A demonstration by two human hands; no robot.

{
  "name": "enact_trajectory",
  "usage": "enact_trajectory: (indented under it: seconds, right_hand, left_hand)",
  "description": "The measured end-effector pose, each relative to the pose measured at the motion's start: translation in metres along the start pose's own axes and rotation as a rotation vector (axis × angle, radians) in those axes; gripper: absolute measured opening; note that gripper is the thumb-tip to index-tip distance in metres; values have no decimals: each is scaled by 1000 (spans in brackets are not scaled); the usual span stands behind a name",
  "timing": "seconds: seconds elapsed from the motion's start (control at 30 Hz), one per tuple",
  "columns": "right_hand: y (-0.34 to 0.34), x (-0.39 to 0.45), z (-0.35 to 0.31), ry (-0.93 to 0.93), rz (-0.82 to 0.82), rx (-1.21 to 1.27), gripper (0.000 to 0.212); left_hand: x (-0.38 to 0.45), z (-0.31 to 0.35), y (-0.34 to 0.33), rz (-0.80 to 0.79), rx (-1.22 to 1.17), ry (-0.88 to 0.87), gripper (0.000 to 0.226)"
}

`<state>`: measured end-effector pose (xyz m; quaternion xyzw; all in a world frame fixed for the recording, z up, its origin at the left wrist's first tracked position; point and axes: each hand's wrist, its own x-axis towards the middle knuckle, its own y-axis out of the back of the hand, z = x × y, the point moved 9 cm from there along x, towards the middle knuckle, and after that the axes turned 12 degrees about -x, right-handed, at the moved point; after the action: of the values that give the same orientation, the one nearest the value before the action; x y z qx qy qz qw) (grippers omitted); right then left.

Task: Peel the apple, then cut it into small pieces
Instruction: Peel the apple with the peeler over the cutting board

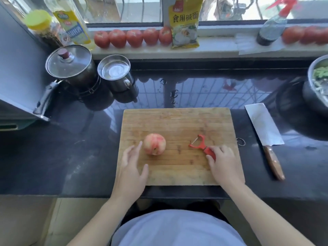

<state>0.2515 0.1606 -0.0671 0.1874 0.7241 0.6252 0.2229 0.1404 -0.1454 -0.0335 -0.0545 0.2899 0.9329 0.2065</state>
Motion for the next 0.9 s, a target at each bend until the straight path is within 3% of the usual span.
enact_trajectory:
  seconds: [0.13, 0.2, 0.47, 0.6, 0.9]
  right_hand:
    - [-8, 4, -5, -2, 5, -17, 35]
    - [-11, 6, -8, -17, -1, 16, 44]
    - [-7, 14, -28, -87, 252, -15, 26]
    - [-5, 15, -40, 39, 436, -141, 25]
    - [-18, 17, -54, 287, 619, -111, 25]
  left_hand:
    - [23, 22, -15, -131, 215, -388, 78]
    - [35, 17, -23, -204, 250, -484, 77]
    - [80, 14, -30, -263, 183, -574, 81]
    - [101, 6, -29, -202, -14, -440, 76]
    - [82, 5, -35, 42, -59, -550, 80]
